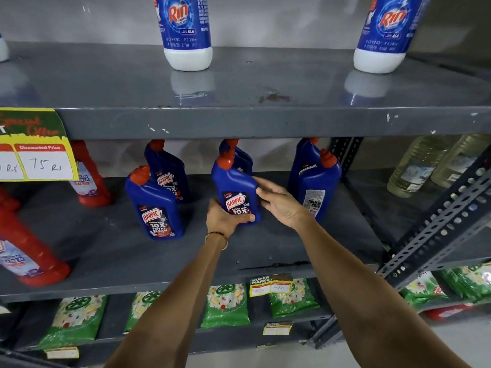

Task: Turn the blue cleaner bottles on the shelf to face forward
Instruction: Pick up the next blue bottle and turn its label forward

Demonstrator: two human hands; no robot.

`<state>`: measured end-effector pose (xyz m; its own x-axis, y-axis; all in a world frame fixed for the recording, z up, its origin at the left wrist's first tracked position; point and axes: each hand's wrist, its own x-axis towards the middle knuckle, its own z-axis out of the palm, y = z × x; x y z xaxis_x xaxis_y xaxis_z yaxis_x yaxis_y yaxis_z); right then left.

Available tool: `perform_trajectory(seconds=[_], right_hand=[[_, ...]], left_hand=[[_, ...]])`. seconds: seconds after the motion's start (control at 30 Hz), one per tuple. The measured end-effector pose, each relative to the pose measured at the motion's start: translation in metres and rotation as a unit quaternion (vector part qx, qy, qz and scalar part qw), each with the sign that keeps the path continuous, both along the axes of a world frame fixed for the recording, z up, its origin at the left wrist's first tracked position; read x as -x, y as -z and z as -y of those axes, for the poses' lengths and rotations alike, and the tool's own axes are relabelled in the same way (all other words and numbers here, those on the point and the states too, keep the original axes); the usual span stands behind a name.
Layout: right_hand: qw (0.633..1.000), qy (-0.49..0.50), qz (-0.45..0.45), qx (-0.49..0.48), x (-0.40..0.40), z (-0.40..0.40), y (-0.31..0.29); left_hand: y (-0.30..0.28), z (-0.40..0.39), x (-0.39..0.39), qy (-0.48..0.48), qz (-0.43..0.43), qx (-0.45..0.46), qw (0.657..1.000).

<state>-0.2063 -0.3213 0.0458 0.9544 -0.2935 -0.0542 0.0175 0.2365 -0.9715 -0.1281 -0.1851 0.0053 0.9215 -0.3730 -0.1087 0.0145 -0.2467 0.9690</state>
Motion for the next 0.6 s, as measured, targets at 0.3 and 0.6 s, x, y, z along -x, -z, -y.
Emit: perform_trajectory(seconds=[0.3,0.6], right_hand=[[0.999,0.021,-0.023,-0.021,0.004,0.003,0.018],[0.998,0.038,-0.034,-0.03,0.009,0.005,0.028]], left_hand=[[0.01,0.007,0.013,-0.037,0.016,-0.07,0.997],[0.01,0.01,0.019,-0.024,0.041,-0.101,0.994]])
